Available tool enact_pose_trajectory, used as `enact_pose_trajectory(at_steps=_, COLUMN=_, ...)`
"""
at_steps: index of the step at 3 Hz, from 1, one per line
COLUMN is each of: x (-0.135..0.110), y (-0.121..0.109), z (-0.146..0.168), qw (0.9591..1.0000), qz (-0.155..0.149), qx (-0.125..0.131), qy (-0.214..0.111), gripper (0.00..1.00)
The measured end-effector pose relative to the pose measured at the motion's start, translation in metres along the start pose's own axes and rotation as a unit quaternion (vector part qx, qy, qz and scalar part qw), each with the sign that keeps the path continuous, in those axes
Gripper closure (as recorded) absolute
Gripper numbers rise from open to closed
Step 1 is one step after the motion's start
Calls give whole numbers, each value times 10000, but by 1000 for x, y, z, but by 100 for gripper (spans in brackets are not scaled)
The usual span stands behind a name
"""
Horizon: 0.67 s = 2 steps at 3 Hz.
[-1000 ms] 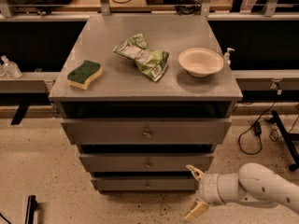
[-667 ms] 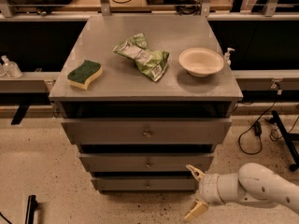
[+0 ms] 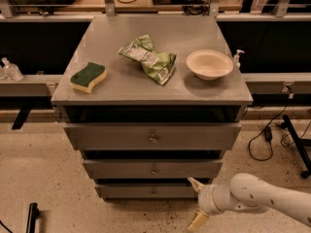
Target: Open bottom drawer
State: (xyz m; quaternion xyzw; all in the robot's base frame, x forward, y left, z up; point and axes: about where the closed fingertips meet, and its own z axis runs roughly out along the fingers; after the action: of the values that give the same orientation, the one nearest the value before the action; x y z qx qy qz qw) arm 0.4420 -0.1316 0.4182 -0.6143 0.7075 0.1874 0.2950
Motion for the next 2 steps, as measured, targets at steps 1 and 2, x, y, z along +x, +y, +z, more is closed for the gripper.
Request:
enact_pose_trajectory(at_steps=1, x=20, y=-7, z=23, qw=9998, qz=-154, qx=-122, qy=102, gripper=0)
enact_pose_trajectory(at_steps=2, x=37, y=-9, z=40, qw=9990, qz=-290, qx=-293, qy=-160, gripper=0)
